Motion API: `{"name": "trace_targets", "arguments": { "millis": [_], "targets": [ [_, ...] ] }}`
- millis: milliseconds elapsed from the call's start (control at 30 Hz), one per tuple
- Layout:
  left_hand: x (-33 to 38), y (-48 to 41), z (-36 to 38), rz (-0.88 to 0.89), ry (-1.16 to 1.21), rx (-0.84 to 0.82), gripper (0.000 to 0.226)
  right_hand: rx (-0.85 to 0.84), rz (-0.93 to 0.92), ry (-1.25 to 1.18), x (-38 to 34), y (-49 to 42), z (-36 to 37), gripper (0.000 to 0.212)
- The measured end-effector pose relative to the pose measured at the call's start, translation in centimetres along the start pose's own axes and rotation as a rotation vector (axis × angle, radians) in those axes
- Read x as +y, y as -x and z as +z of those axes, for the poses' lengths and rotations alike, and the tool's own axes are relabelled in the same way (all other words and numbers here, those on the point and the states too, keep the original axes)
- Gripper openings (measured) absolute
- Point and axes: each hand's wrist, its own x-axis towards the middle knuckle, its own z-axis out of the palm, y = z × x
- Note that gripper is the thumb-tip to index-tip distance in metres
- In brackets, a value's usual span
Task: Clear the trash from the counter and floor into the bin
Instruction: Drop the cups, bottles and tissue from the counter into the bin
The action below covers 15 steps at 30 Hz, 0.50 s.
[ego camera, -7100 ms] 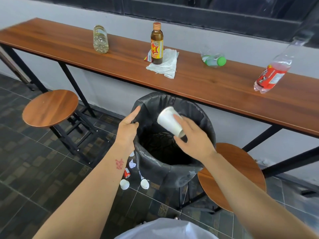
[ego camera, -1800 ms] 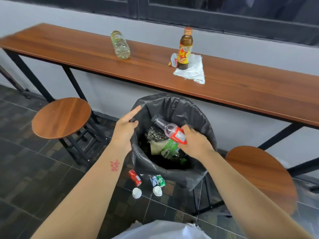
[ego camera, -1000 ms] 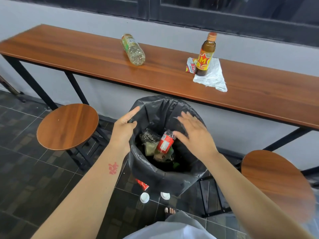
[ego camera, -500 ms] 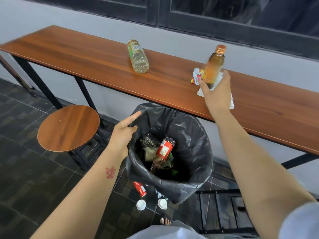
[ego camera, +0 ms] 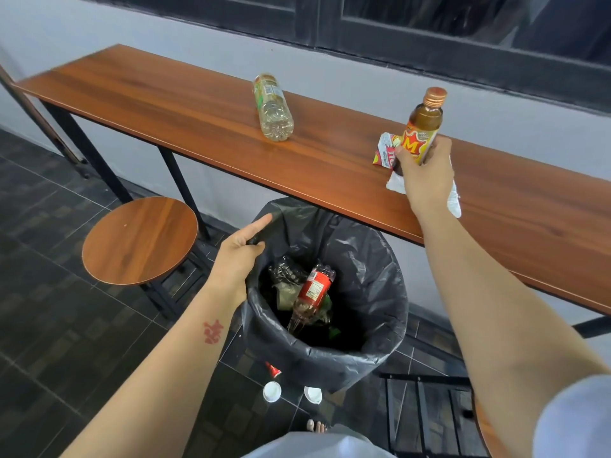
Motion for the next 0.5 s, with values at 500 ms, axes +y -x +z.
{"name": "trace_targets", "arguments": {
  "millis": [500],
  "targets": [
    [-0.2, 0.2, 0.1, -0.012, 0.011, 0.001, 0.055, -0.208, 0.023, 0.035, -1.2, 1.3, -0.3, 0.049]
  ]
}}
